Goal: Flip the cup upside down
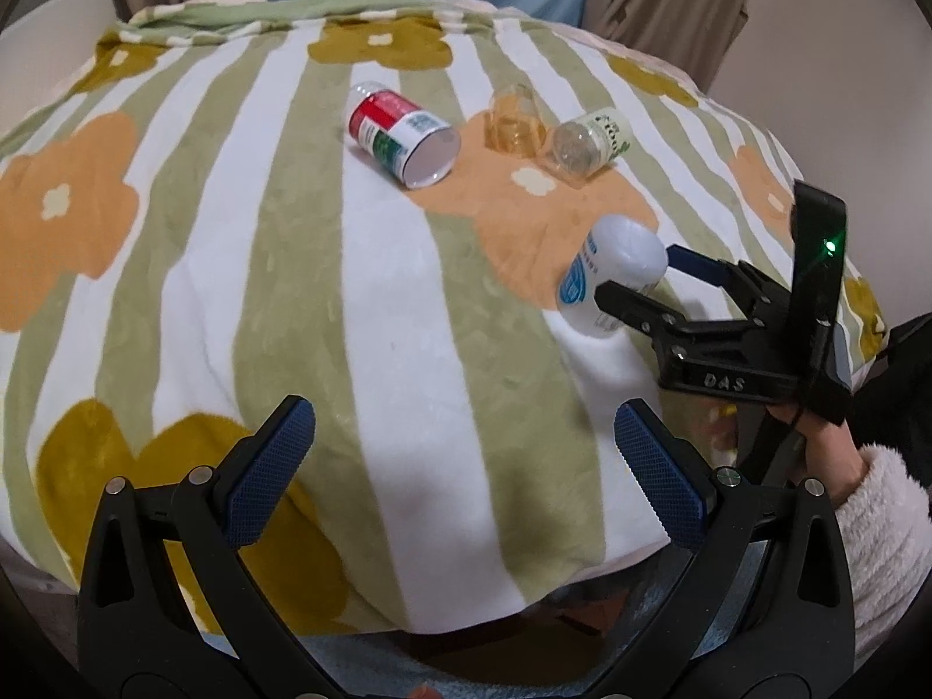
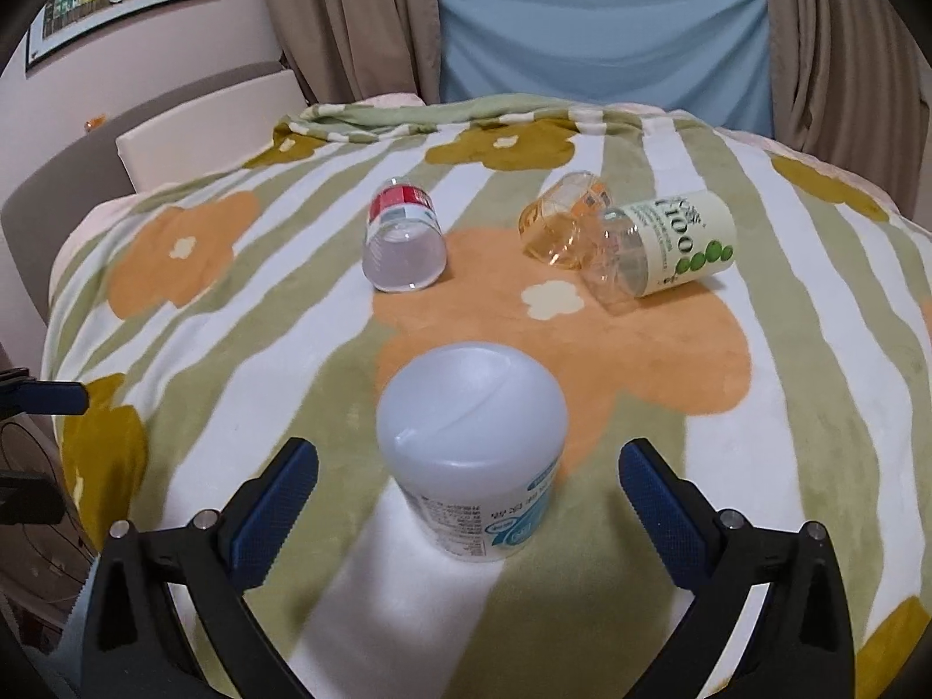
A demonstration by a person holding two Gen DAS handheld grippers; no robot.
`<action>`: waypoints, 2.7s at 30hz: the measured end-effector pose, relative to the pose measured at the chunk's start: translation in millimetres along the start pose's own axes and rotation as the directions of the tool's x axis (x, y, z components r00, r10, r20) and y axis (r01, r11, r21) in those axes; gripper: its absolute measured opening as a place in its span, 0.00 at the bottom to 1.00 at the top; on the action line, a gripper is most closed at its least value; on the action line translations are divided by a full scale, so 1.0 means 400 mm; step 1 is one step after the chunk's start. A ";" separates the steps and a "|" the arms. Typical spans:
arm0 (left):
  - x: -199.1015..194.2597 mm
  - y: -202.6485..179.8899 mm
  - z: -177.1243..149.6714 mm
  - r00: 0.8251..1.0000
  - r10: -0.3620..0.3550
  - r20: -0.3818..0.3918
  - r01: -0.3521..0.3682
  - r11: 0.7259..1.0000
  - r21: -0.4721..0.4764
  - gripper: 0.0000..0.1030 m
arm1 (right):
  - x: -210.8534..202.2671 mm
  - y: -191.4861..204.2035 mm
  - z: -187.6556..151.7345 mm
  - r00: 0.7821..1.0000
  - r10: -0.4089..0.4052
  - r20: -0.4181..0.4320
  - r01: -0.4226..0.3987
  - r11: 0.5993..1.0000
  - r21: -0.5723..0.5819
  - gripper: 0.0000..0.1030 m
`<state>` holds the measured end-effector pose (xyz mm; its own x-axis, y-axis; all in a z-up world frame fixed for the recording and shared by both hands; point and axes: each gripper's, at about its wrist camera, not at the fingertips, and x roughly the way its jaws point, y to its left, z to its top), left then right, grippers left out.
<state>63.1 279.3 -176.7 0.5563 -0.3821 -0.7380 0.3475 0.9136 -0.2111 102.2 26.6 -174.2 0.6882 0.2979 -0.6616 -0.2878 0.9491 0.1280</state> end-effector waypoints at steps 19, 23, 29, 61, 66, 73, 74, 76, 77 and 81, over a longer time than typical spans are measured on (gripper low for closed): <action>-0.276 -0.105 0.158 0.843 0.110 0.526 -0.151 0.988 0.036 1.00 | -0.477 0.086 0.170 0.892 -0.250 0.378 0.239 0.968 0.076 1.00; -0.311 -0.113 0.115 0.795 0.142 0.589 -0.177 0.984 0.001 1.00 | -0.527 0.098 0.151 0.824 -0.346 0.449 0.334 0.936 0.108 1.00; -0.336 -0.131 0.087 0.754 0.172 0.635 -0.208 0.978 -0.017 1.00 | -0.516 0.101 0.121 0.811 -0.357 0.463 0.342 0.932 0.119 1.00; -0.365 -0.159 0.041 0.711 0.174 0.681 -0.241 0.971 0.004 1.00 | -0.558 0.095 0.102 0.794 -0.376 0.478 0.349 0.925 0.149 1.00; -0.367 -0.159 0.037 0.711 0.173 0.681 -0.241 0.970 0.006 1.00 | -0.562 0.093 0.098 0.791 -0.381 0.479 0.353 0.923 0.152 1.00; -0.373 -0.159 0.031 0.710 0.173 0.682 -0.242 0.970 0.005 1.00 | -0.562 0.093 0.096 0.790 -0.382 0.479 0.353 0.923 0.154 1.00; -0.372 -0.160 0.033 0.710 0.173 0.682 -0.242 0.970 0.005 1.00 | -0.562 0.093 0.095 0.790 -0.384 0.479 0.354 0.922 0.154 1.00; -0.375 -0.159 0.032 0.711 0.171 0.682 -0.242 0.970 0.008 1.00 | -0.562 0.093 0.096 0.790 -0.381 0.480 0.352 0.923 0.154 1.00; -0.375 -0.160 0.032 0.711 0.171 0.682 -0.242 0.970 0.008 1.00 | -0.562 0.093 0.096 0.791 -0.381 0.479 0.352 0.923 0.154 1.00; -0.376 -0.162 0.033 0.713 0.169 0.681 -0.241 0.970 0.012 1.00 | -0.563 0.093 0.095 0.790 -0.382 0.480 0.353 0.923 0.153 1.00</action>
<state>-33.1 275.6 -43.6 0.9690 -0.2128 -0.1255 0.2121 0.9771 -0.0194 -38.0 -1.2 7.6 0.9732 -0.0783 -0.2164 0.0797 0.9968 -0.0023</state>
